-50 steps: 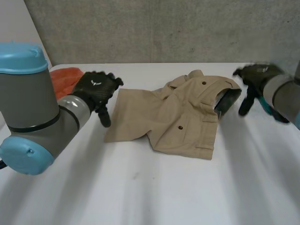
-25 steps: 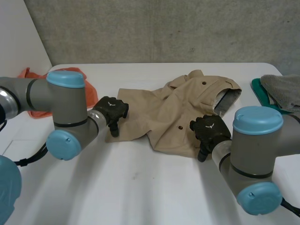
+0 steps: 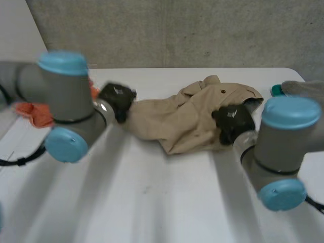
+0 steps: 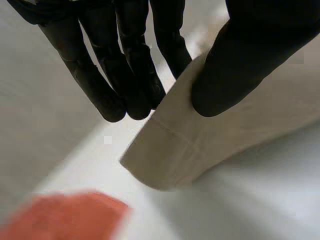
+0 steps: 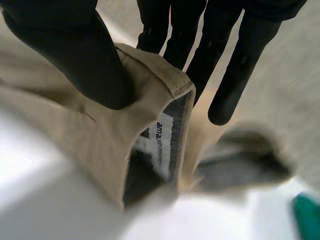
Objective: Fold the laundry.
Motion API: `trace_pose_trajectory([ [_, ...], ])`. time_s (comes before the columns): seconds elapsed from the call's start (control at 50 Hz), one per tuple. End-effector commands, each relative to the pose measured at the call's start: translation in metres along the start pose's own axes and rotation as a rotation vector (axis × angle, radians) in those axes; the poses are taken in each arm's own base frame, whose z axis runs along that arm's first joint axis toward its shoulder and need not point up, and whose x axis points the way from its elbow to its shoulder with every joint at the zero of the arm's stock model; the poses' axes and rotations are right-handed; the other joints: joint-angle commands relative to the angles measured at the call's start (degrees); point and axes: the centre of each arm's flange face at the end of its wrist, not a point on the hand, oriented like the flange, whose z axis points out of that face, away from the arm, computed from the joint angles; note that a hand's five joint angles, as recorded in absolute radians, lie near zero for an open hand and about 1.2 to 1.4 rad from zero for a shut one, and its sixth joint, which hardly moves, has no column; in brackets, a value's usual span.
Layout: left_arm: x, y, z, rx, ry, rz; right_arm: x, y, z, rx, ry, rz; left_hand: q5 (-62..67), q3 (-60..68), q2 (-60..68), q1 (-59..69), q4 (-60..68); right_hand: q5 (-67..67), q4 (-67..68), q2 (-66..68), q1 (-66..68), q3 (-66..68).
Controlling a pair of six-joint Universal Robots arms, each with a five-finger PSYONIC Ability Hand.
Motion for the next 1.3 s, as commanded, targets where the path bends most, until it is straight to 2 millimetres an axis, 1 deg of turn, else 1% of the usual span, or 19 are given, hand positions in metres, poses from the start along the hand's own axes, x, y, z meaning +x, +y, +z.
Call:
trace_pose_trajectory([
  [0.02,-0.062,-0.111,-0.071,0.353,-0.205,-0.047,0.051,-0.106,-0.026,0.254,0.087,0.052,12.94,12.11,11.66,13.36,11.58,13.16,11.53,12.54,17.01,12.31],
  [0.04,-0.074,-0.133,-0.09,0.44,-0.243,-0.054,0.061,-0.127,-0.034,0.296,0.098,0.063,12.94,12.11,11.66,13.36,11.58,13.16,11.53,12.54,17.01,12.31],
  [0.12,-0.102,-0.184,-0.14,0.645,-0.342,-0.07,0.087,-0.176,-0.056,0.392,0.135,0.089,12.94,12.11,11.66,13.36,11.58,13.16,11.53,12.54,17.01,12.31],
  [0.2,-0.12,-0.215,-0.172,0.78,-0.394,-0.093,0.11,-0.21,-0.074,0.475,0.175,0.13,12.94,12.11,11.66,13.36,11.58,13.16,11.53,12.54,17.01,12.31],
  [0.32,-0.134,-0.232,-0.174,0.847,-0.421,-0.11,0.124,-0.231,-0.078,0.554,0.208,0.167,12.94,12.11,11.66,13.36,11.58,13.16,11.53,12.54,17.01,12.31],
  [0.4,-0.135,-0.222,-0.143,0.792,-0.409,-0.107,0.119,-0.223,-0.062,0.524,0.198,0.175,12.94,12.11,11.66,13.36,11.58,13.16,11.53,12.54,17.01,12.31],
  [0.48,-0.133,-0.196,-0.094,0.691,-0.375,-0.097,0.103,-0.202,-0.038,0.449,0.17,0.183,12.94,12.11,11.66,13.36,11.58,13.16,11.53,12.54,17.01,12.31],
  [0.5,-0.131,-0.181,-0.072,0.645,-0.358,-0.094,0.096,-0.189,-0.026,0.407,0.157,0.183,12.94,12.11,11.66,13.36,11.58,13.16,11.53,12.54,17.01,12.31],
  [0.66,-0.108,-0.095,0.031,0.478,-0.26,-0.079,0.07,-0.109,0.05,0.235,0.196,0.186,12.94,12.11,11.66,13.36,11.58,13.16,11.53,12.54,17.01,12.31],
  [0.78,-0.088,-0.046,0.088,0.462,-0.241,-0.064,0.051,-0.054,0.105,0.217,0.285,0.124,12.94,12.11,11.66,13.36,11.58,13.16,11.53,12.54,17.01,12.31],
  [0.82,-0.085,-0.034,0.1,0.457,-0.257,-0.06,0.045,-0.046,0.121,0.237,0.322,0.072,12.94,12.11,11.66,13.36,11.58,-33.23,-34.87,-33.85,-29.38,-34.08],
  [0.84,-0.087,-0.034,0.102,0.46,-0.266,-0.063,0.042,-0.043,0.124,0.231,0.326,0.052,2.64,1.8,1.35,3.05,1.27,-55.43,-57.07,-56.06,-51.59,-56.29],
  [0.86,-0.087,-0.033,0.103,0.459,-0.274,-0.065,0.039,-0.045,0.124,0.235,0.327,0.033,-16.62,-17.45,-17.9,-16.2,-17.98,-56.84,-58.47,-57.46,-52.99,-57.69],
  [0.88,-0.087,-0.033,0.104,0.45,-0.286,-0.066,0.033,-0.048,0.124,0.229,0.33,-0.003,-57.06,-57.89,-58.34,-56.64,-58.42,-56.84,-58.47,-57.46,-52.99,-57.69],
  [0.94,-0.089,-0.036,0.099,0.422,-0.31,-0.07,0.032,-0.056,0.118,0.215,0.331,-0.044,-57.06,-57.89,-58.34,-56.64,-58.42,-56.84,-58.47,-57.46,-52.99,-57.69],
  [1.08,-0.1,-0.06,0.055,0.314,-0.356,-0.067,0.061,-0.079,0.078,0.166,0.294,-0.005,-57.06,-57.89,-58.34,-56.64,-58.42,-56.84,-58.47,-57.46,-52.99,-57.69],
  [1.16,-0.086,-0.058,0.017,0.178,-0.291,-0.064,0.054,-0.071,0.046,0.052,0.072,-0.045,-57.06,-57.89,-58.34,-56.64,-58.42,-56.84,-58.47,-57.46,-52.99,-57.69],
  [1.22,-0.062,-0.044,-0.027,0.039,-0.193,-0.06,0.045,-0.051,0.009,-0.105,-0.15,-0.056,-56.75,-57.58,-58.03,-56.33,-58.11,-55.05,-56.68,-55.67,-51.2,-55.9],
  [1.3,-0.033,-0.019,-0.072,-0.108,-0.073,-0.052,0.04,-0.028,-0.024,-0.253,-0.302,-0.042,-41.1,-41.94,-42.39,-40.69,-42.46,-42.72,-44.36,-43.34,-38.87,-43.57],
])
